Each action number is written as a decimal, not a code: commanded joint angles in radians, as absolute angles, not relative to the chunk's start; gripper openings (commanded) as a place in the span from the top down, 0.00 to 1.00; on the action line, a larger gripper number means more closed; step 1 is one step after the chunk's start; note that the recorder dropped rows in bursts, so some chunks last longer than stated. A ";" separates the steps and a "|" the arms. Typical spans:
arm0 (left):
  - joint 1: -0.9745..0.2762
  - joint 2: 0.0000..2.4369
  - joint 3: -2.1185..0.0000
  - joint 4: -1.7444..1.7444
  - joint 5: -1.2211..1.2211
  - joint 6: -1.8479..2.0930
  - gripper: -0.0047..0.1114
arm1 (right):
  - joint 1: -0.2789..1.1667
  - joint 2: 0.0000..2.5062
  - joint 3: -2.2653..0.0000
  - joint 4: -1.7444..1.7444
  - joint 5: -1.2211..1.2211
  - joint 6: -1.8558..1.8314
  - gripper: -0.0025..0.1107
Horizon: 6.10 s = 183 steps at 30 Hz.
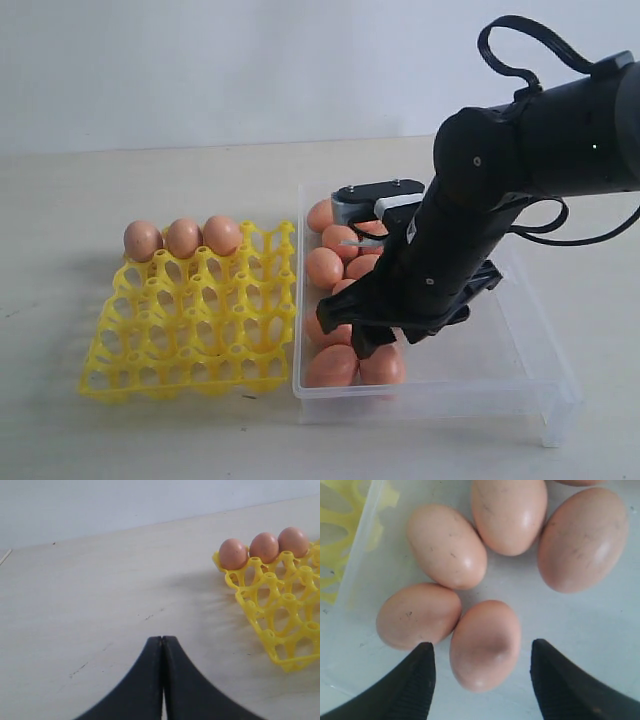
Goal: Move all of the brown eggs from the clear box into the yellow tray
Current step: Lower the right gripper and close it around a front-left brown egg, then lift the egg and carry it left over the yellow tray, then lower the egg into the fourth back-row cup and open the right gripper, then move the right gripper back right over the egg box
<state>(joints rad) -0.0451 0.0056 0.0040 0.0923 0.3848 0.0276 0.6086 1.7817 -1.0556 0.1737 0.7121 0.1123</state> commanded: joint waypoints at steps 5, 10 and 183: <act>-0.050 0.000 0.000 0.089 0.379 0.022 0.96 | 0.599 1.842 -1.052 0.185 0.700 0.114 0.49; -0.050 0.000 0.000 0.089 0.379 0.022 0.96 | 0.599 1.862 -1.052 0.187 0.655 0.114 0.49; -0.050 0.000 0.000 0.089 0.379 0.022 0.96 | 0.574 1.847 -1.264 0.112 0.774 -0.041 0.98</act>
<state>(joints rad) -0.0451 0.0056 0.0040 0.0923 0.3848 0.0276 0.6014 1.8362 -1.2567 0.0922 0.7319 -0.0344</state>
